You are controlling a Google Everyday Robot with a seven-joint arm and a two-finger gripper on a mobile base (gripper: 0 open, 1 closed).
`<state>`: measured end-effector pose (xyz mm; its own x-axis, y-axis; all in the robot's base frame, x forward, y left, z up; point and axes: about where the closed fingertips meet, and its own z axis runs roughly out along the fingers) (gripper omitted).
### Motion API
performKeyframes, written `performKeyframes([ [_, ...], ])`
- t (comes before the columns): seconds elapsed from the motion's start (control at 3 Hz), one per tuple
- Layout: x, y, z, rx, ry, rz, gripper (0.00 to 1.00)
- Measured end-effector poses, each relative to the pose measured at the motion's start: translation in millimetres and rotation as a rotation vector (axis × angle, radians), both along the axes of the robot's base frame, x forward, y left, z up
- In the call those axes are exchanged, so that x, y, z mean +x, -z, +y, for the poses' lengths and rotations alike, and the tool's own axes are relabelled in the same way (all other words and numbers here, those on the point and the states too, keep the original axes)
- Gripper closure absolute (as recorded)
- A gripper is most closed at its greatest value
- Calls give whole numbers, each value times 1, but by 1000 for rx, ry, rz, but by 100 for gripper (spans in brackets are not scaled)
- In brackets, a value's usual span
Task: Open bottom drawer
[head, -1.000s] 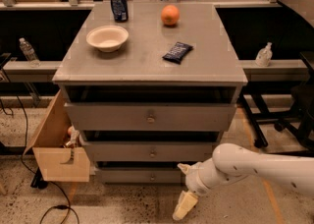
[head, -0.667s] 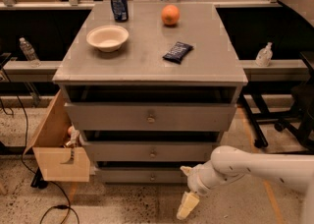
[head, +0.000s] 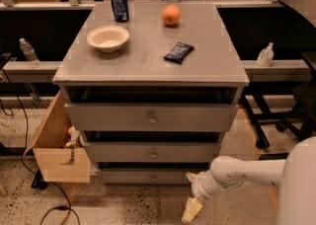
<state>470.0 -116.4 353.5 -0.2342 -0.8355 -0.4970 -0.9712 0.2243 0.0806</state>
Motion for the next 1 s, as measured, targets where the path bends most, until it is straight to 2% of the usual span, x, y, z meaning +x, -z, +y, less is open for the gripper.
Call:
performKeyframes([
  [0.33,8,28,-3,-20,-4,-19,0],
  [0.67,39,74,11,-12,-49,-73,0],
  [1.0,38,75,12,-12,-48,-73,0],
])
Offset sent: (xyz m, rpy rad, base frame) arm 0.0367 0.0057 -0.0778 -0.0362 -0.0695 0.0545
